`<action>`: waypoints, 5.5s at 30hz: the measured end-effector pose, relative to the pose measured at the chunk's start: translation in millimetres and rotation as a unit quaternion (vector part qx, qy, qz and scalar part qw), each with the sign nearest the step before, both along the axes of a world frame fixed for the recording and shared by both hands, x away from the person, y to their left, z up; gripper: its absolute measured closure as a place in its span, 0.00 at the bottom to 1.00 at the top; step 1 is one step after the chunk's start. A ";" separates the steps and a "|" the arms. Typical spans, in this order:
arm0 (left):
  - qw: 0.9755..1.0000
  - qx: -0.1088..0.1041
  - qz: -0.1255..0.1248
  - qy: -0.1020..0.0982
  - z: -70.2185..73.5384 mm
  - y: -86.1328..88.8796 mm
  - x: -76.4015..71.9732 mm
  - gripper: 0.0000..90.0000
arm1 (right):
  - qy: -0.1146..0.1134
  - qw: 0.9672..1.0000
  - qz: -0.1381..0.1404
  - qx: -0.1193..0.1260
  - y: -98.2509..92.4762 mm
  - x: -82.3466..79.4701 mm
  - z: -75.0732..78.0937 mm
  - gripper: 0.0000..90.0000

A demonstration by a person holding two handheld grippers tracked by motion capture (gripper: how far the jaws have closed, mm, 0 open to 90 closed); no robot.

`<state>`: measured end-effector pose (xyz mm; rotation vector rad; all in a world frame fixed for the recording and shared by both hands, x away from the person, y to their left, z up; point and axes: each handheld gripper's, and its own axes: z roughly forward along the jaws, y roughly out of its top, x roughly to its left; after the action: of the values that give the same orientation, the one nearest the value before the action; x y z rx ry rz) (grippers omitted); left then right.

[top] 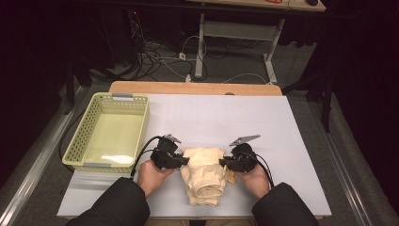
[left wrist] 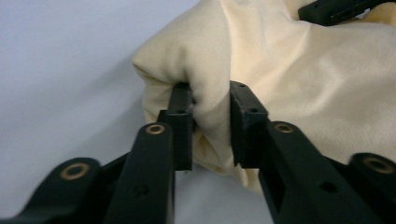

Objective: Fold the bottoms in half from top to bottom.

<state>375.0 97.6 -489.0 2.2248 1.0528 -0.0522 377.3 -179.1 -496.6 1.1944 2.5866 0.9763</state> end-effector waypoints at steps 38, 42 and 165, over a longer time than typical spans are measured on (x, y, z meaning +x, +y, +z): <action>0.996 0.045 0.072 -0.017 32.3 -3.6 77.3 0.86 | -0.036 0.998 -0.048 -0.021 22.8 71.7 24.6 0.91; 0.996 0.044 0.072 -0.002 27.7 -2.5 80.4 0.85 | -0.027 0.998 -0.051 -0.024 24.1 74.3 18.1 0.89; 0.997 -0.002 -0.002 -0.074 13.0 2.4 -2.4 0.50 | -0.186 0.973 -0.083 0.106 -104.0 -80.6 20.6 0.38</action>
<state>372.5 100.0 -476.0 2.1897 0.9670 0.1081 296.7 -283.1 -476.0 1.1225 2.1028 1.3181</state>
